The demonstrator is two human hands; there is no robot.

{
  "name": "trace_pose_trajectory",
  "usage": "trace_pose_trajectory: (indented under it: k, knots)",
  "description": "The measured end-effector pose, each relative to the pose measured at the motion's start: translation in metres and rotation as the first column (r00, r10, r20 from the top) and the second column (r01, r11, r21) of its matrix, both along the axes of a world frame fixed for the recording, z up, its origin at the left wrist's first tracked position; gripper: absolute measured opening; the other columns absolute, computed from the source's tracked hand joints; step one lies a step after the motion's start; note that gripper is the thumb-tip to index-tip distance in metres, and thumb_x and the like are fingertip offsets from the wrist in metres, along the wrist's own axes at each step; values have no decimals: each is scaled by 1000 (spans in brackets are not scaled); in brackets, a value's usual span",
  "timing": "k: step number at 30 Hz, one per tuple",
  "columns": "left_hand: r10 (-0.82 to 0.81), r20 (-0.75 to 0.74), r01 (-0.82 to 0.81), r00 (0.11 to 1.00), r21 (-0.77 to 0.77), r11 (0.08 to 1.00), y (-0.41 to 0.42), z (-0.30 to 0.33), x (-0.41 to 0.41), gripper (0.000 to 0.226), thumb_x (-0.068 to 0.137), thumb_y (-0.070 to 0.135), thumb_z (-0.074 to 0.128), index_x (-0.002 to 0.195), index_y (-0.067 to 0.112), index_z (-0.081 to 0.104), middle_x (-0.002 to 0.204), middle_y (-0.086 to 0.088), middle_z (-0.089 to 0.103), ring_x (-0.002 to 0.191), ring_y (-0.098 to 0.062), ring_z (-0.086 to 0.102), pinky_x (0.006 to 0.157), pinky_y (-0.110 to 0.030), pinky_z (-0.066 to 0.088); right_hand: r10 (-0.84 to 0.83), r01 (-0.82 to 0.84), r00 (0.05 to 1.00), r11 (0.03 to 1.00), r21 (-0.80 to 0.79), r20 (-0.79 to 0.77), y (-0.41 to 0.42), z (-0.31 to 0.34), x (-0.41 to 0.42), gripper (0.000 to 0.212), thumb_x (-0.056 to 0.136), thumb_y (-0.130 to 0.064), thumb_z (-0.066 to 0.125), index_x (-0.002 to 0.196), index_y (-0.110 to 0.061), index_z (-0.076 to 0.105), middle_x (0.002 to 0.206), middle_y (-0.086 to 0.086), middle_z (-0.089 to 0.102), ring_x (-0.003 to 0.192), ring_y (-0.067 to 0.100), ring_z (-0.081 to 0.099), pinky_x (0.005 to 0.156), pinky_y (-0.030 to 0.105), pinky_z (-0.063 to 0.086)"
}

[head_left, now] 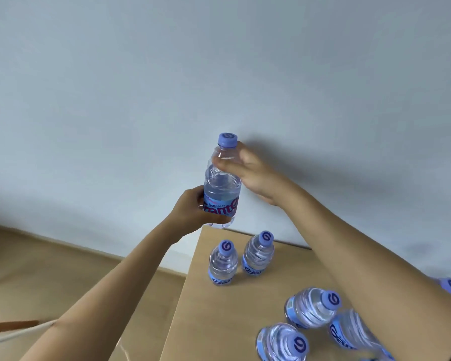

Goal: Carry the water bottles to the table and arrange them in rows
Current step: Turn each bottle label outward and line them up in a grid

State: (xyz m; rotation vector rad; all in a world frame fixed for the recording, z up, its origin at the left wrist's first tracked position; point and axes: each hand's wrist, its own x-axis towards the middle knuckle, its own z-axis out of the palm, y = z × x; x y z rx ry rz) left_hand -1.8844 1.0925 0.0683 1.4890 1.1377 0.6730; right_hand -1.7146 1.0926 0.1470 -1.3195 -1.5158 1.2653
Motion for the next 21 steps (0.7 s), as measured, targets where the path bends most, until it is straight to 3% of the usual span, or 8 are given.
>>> trace_pose_trajectory:
  k: [4, 10, 13, 17, 21]
  knots:
    - [3, -44, -4, 999, -29, 1000, 14, -41, -5, 55, 57, 4, 91, 102, 22, 66, 93, 6, 74, 83, -9, 70, 66, -19, 55, 17, -16, 997, 1000, -23, 72, 7, -36, -4, 31, 97, -21, 62, 119, 0, 54, 104, 3, 63, 99, 12, 62, 96, 36, 50]
    - [14, -52, -18, 999, -81, 997, 28, -94, -3, 60, 53, 5, 93, 99, 29, 63, 99, 5, 72, 95, -18, 68, 81, -33, 57, 25, -16, 979, 999, -43, 204, 13, -76, -13, 26, 90, -20, 72, 107, -4, 60, 98, 11, 67, 98, 24, 64, 99, 52, 49]
    - [17, -57, -23, 998, -105, 994, 27, -119, -1, 61, 53, 3, 92, 97, 33, 62, 98, 4, 72, 97, -22, 67, 84, -38, 57, -15, 35, 964, 997, -70, 265, 10, -98, -15, 32, 84, -24, 79, 107, -8, 62, 106, 16, 69, 105, 33, 64, 98, 51, 49]
    - [-1, -103, -9, 995, -105, 994, 25, -148, 1, 62, 55, -1, 90, 100, 30, 62, 94, 8, 72, 90, -20, 68, 75, -24, 55, -48, 90, 941, 990, -111, 335, 4, -122, -11, 40, 73, -33, 85, 104, -15, 66, 103, 8, 71, 103, 28, 65, 95, 47, 51]
    - [-11, -145, -5, 989, -104, 995, 25, -166, 6, 66, 58, 0, 88, 113, 21, 60, 98, 2, 71, 90, -19, 67, 74, -25, 53, -55, 130, 918, 977, -166, 392, 3, -139, -6, 47, 65, -34, 90, 105, -22, 69, 104, -1, 73, 104, 20, 66, 97, 42, 52]
